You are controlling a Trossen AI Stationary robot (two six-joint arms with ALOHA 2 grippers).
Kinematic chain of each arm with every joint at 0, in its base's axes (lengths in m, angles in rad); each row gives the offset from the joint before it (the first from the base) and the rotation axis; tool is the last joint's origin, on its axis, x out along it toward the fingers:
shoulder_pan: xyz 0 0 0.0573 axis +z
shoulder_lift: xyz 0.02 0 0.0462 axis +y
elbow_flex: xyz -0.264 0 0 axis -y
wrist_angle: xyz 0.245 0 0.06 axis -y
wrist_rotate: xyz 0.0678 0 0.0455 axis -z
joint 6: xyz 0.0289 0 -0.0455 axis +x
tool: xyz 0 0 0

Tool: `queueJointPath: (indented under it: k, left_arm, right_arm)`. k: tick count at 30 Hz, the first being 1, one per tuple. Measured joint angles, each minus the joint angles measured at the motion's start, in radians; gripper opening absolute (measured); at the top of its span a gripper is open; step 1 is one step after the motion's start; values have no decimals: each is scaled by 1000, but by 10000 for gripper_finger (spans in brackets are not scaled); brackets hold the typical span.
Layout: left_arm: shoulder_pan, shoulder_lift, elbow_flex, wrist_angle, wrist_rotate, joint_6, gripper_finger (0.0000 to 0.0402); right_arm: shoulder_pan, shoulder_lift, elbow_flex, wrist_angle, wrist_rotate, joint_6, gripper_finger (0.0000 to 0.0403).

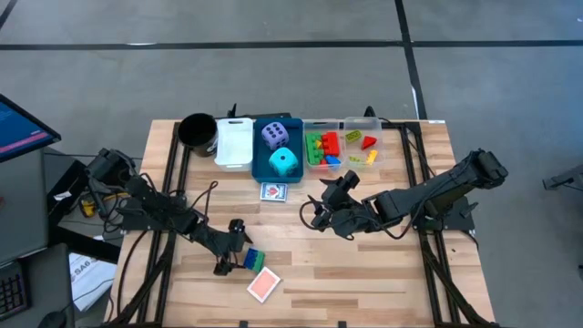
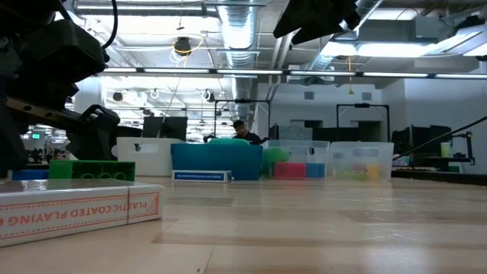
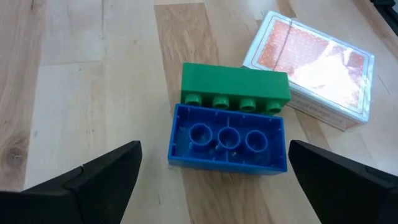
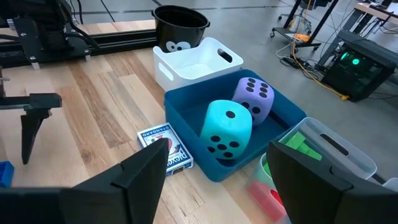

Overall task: Pick & Place Toys
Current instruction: Put the blue 8 stud game piece into the right transparent bin

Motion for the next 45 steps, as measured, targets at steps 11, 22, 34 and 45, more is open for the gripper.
queueJointPath:
  k: [11, 22, 34, 45]
  left_arm:
    - [-25, 0, 0, 0, 26, -27, 400]
    - [-53, 0, 0, 23, -58, -43, 400]
    - [-65, 147, 22, 151, -9, -73, 400]
    - [-65, 149, 34, 126, -8, -78, 387]
  right_arm:
    - [0, 0, 0, 0, 0, 0, 268]
    - [0, 0, 0, 0, 0, 0, 268]
    - [0, 0, 0, 0, 0, 0, 268]
    - [0, 0, 0, 0, -16, 0, 268]
